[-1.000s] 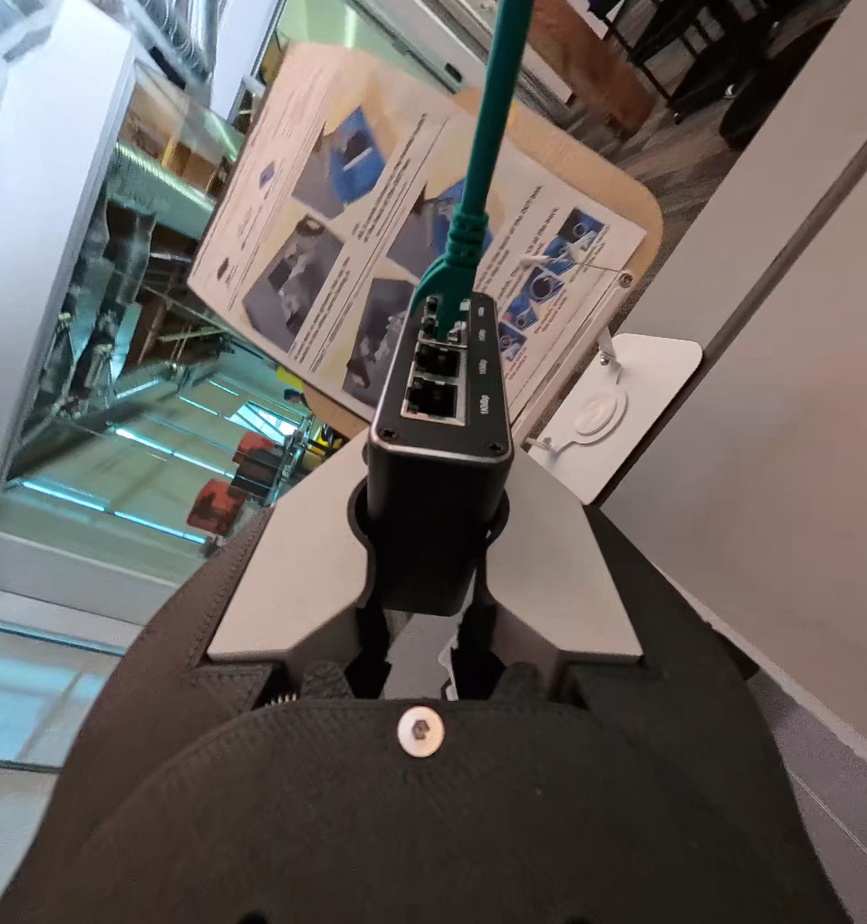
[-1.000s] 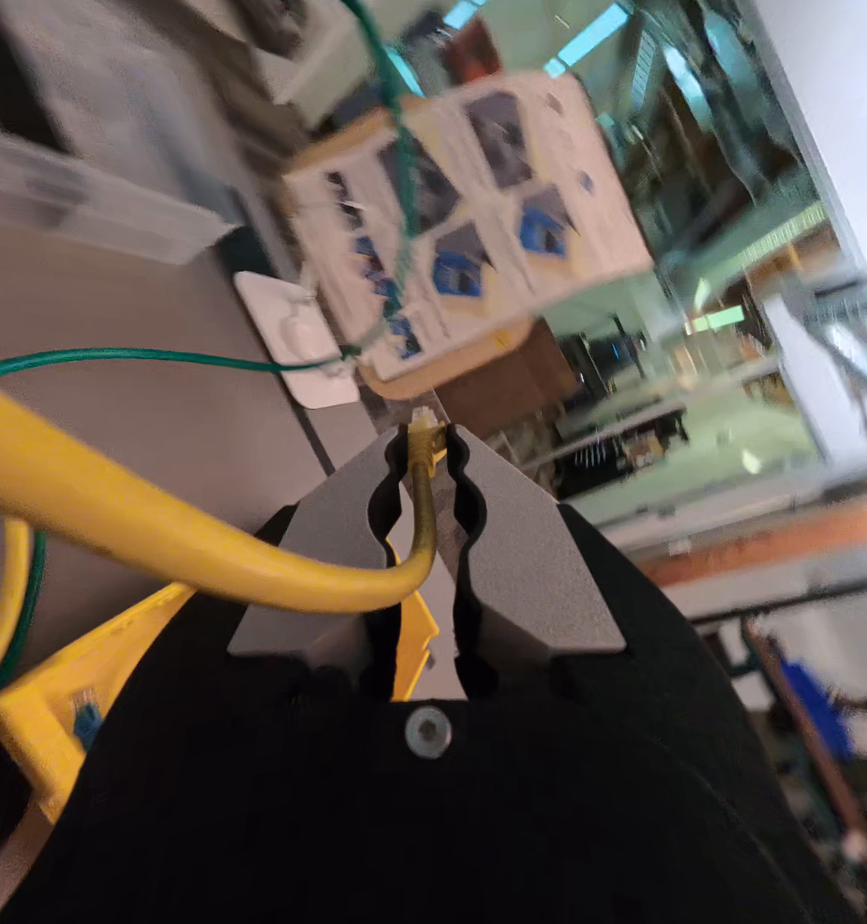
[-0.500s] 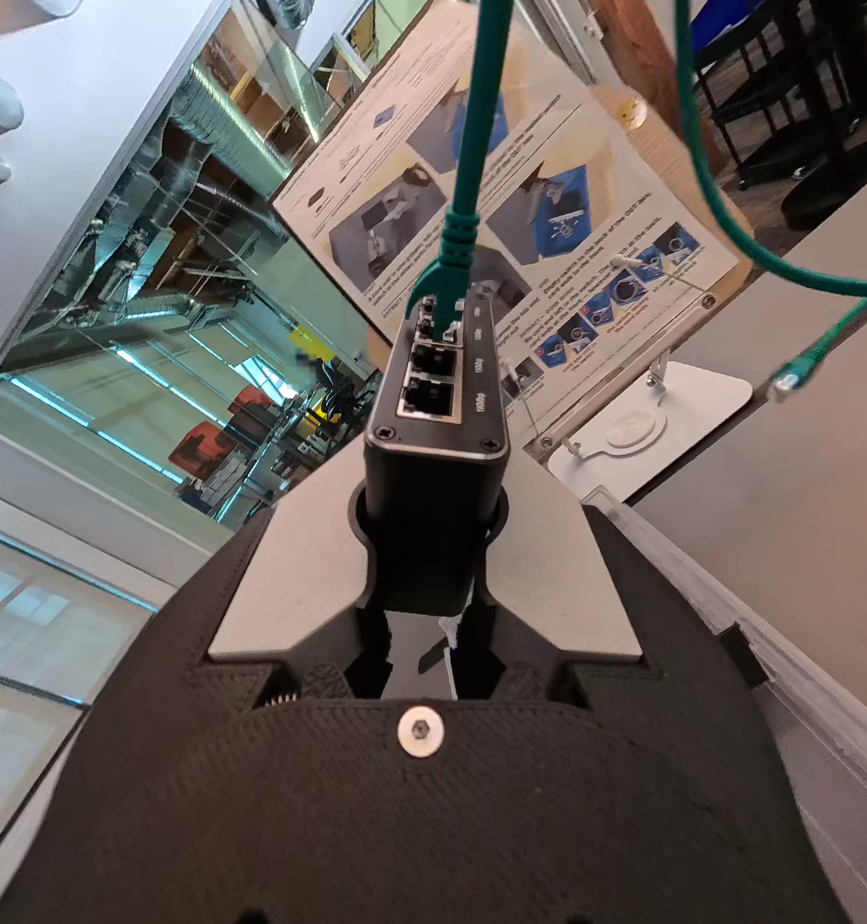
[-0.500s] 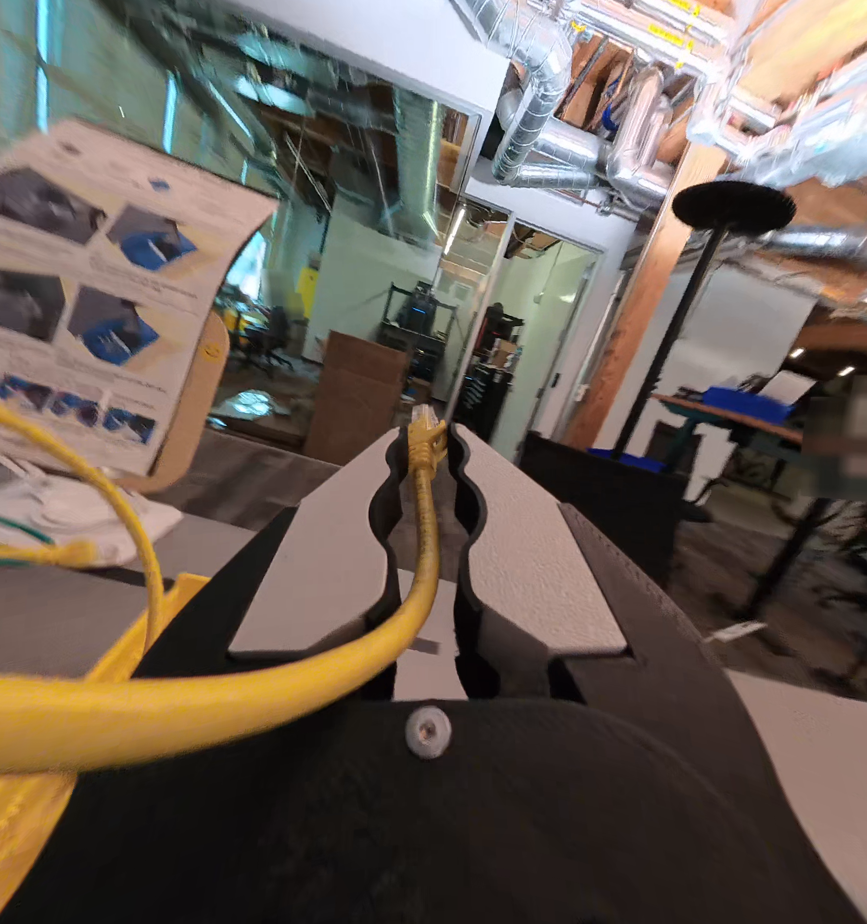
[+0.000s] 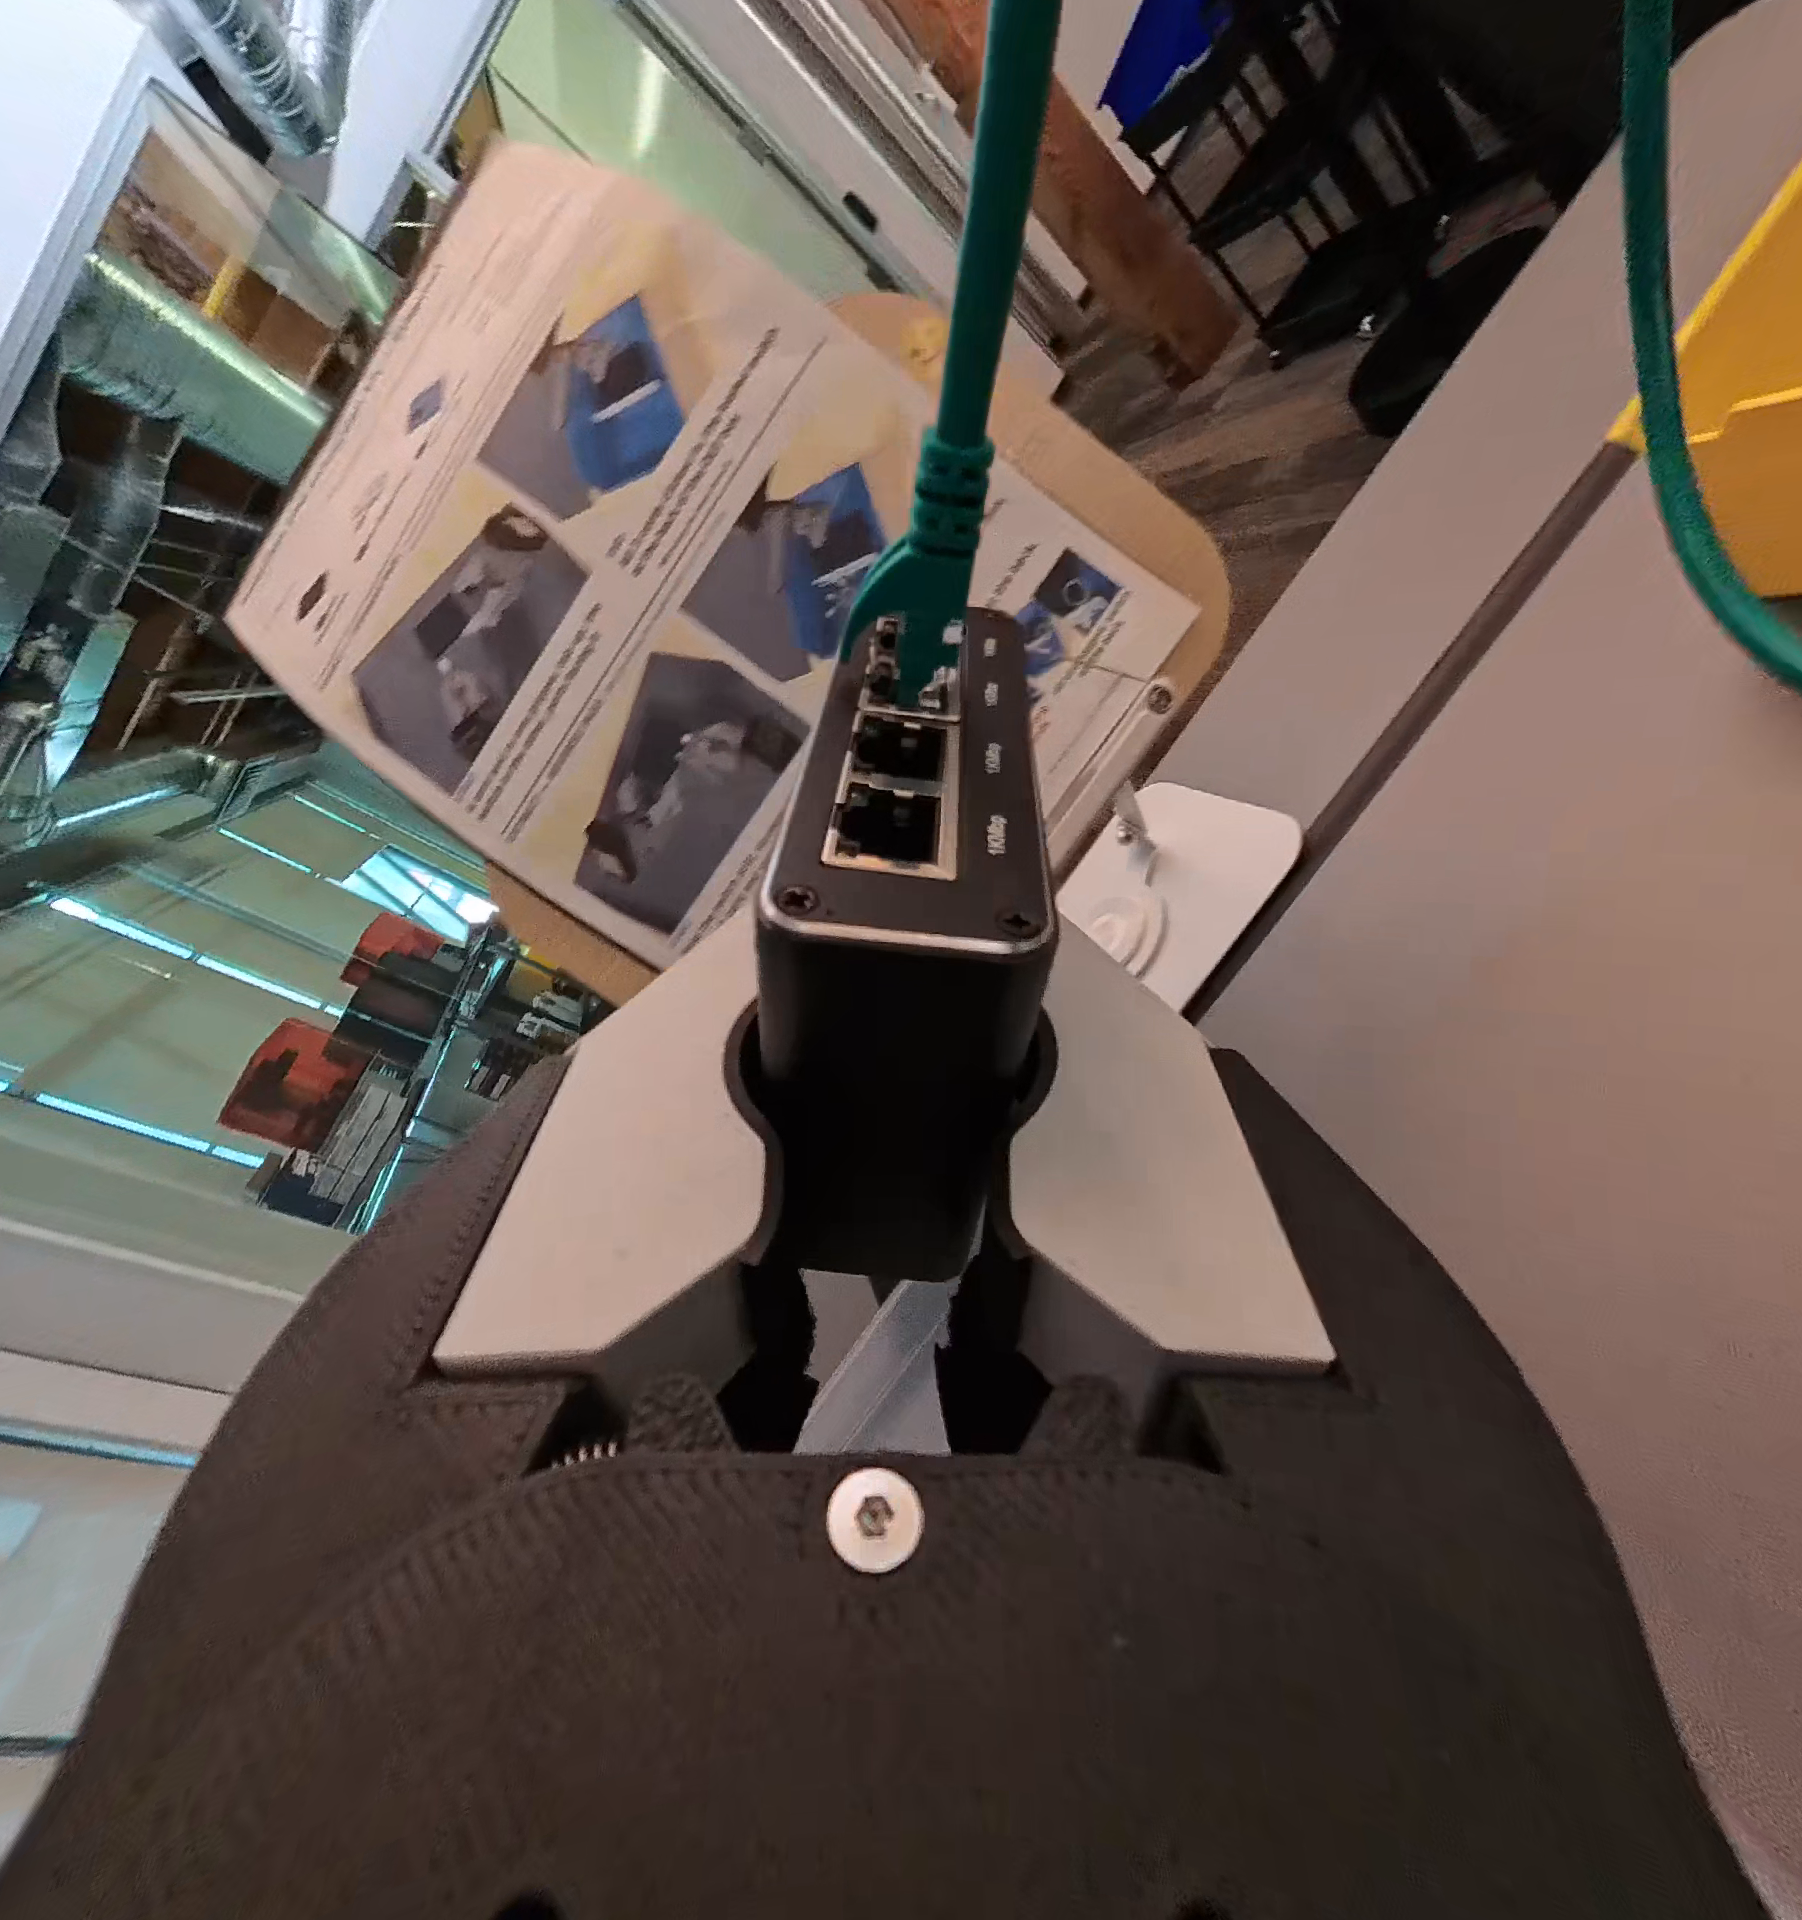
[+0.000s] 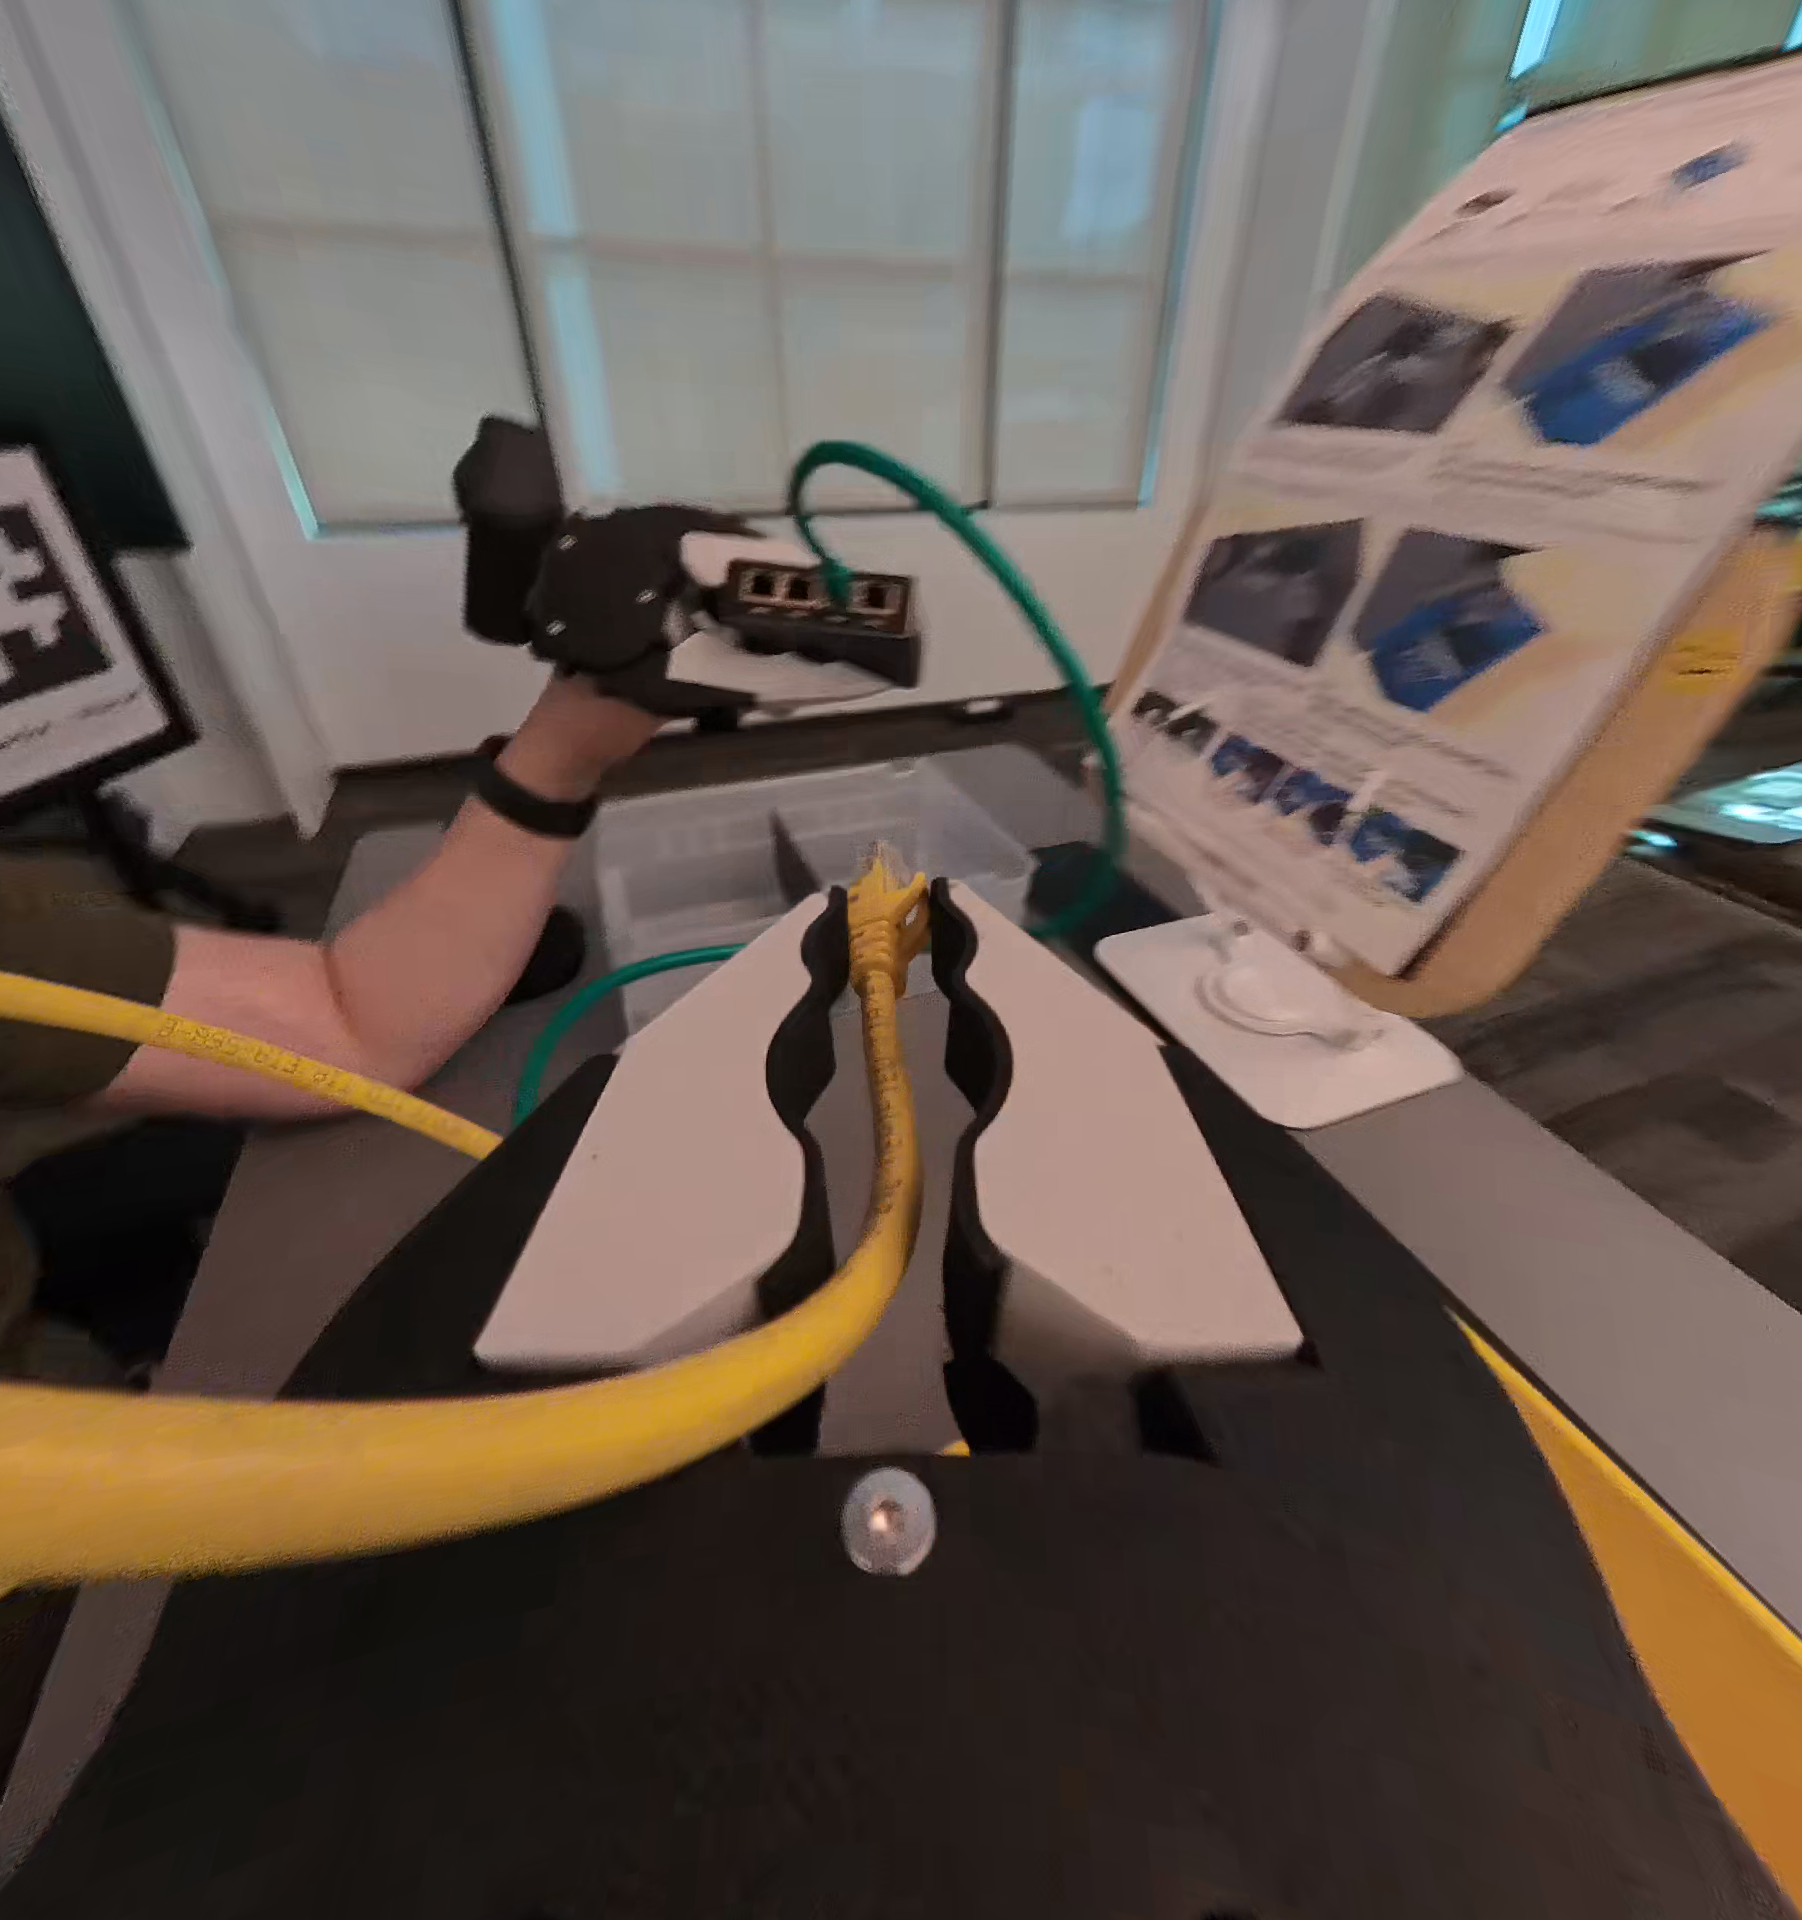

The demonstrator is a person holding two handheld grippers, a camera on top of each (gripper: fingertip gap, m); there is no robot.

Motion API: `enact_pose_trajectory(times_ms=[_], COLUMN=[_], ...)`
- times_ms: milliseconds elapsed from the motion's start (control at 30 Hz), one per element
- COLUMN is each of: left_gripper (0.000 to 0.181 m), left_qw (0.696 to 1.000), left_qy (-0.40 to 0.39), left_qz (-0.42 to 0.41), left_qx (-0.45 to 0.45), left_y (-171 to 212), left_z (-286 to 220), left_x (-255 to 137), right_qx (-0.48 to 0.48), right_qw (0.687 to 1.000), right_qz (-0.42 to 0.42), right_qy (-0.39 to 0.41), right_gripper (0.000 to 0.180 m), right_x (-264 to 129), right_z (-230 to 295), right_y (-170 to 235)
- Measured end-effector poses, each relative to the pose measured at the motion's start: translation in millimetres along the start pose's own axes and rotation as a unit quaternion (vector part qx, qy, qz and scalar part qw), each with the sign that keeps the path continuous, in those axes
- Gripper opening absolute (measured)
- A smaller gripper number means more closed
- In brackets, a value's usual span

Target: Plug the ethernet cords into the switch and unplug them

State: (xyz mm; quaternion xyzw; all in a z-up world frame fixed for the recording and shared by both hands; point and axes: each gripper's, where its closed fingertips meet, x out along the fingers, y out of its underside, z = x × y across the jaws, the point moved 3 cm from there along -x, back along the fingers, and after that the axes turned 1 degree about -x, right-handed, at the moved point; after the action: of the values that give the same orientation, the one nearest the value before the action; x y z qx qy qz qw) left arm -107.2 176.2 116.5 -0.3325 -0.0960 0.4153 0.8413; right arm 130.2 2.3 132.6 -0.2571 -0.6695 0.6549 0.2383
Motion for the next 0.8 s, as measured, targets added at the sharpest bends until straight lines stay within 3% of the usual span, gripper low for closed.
enact_pose_trajectory(times_ms=[100, 233, 367, 467, 567, 667, 733, 800], left_gripper=[0.035, 0.035, 0.034, 0.035, 0.035, 0.034, 0.034, 0.034], left_qw=[1.000, 0.999, 0.998, 0.998, 0.997, 0.996, 0.996, 0.996], left_qy=[0.013, 0.008, -0.004, -0.023, -0.023, -0.023, -0.029, -0.028], left_qz=[0.011, 0.030, 0.025, 0.039, 0.037, 0.027, 0.024, 0.019], left_qx=[0.013, -0.006, -0.058, -0.048, -0.067, -0.084, -0.086, -0.087], left_y=[-7.0, -2.1, 3.7, 13.6, 19.3, 19.6, 19.2, 16.9], left_z=[-18.9, -23.2, -11.9, -0.5, 9.1, 16.2, 19.9, 20.5], left_x=[11.8, 22.4, 23.9, 20.1, 14.2, 7.8, 4.1, 1.3], right_qx=[-0.014, -0.019, -0.055, -0.066, -0.105, -0.162, -0.202, -0.230], right_qw=[0.997, 0.984, 0.980, 0.994, 0.989, 0.947, 0.909, 0.852], right_qz=[0.042, 0.047, 0.084, 0.028, -0.078, -0.132, -0.098, -0.037], right_qy=[-0.068, -0.173, -0.171, -0.088, 0.073, 0.244, 0.351, 0.470], right_gripper=[0.015, 0.015, 0.015, 0.015, 0.015, 0.015, 0.015, 0.015], right_x=[36.3, 51.5, 51.0, 31.6, -9.4, -57.7, -84.7, -114.2], right_z=[25.0, 64.6, 73.4, 53.6, 22.3, -0.9, -18.7, -45.4], right_y=[7.1, 4.1, 11.3, -12.0, -49.0, -69.4, -66.1, -54.3])
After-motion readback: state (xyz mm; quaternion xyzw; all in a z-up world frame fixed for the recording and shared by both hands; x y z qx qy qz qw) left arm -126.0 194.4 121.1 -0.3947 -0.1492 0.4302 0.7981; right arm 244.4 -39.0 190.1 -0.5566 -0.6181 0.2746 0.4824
